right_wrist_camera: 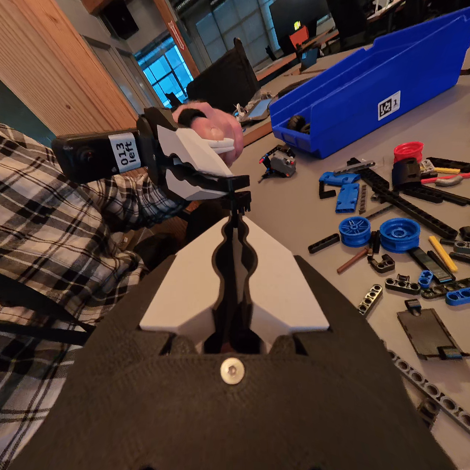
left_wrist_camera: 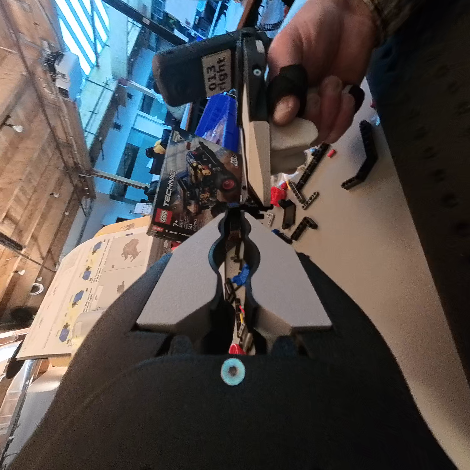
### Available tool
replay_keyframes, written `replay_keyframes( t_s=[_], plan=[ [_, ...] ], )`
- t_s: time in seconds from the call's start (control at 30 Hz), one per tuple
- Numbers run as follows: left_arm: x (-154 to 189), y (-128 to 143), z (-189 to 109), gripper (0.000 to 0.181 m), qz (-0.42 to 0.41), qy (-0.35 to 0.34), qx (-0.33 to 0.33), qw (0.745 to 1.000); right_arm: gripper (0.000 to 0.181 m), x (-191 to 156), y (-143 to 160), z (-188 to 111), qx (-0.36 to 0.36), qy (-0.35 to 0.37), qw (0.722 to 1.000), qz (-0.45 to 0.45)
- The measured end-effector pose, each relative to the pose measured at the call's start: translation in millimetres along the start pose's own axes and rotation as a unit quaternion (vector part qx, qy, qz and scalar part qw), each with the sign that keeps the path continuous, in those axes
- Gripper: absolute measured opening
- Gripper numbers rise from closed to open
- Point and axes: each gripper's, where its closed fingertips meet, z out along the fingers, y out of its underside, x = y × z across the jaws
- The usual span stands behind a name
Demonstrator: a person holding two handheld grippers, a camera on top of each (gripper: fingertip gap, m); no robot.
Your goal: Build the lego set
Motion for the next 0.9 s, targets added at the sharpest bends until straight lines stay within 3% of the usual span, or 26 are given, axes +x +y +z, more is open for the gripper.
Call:
replay_keyframes(
  t_s=[0.33, 0.53, 0.6, 0.77, 0.9],
  plan=[
    [51, 43, 3, 0.002, -0.046, 0.057, -0.045, 0.996, 0.0, 33, 37, 8, -0.109, 0.082, 0.991, -0.012],
    [57, 46, 3, 0.005, -0.082, 0.049, -0.045, 0.994, 0.0, 35, 39, 11, -0.105, 0.08, 0.991, -0.004],
    [74, 39, 6, 0.0, -0.063, 0.082, -0.033, 0.994, 0.0, 27, 34, 15, -0.094, 0.062, 0.994, -0.002],
    [84, 40, 8, 0.0, -0.081, 0.106, -0.042, 0.99, 0.0, 38, 54, 16, -0.154, 0.099, 0.982, -0.036],
    [83, 45, -4, 0.011, -0.112, 0.121, -0.059, 0.984, 0.0, 44, 58, 12, -0.172, 0.117, 0.977, -0.054]
  ],
)
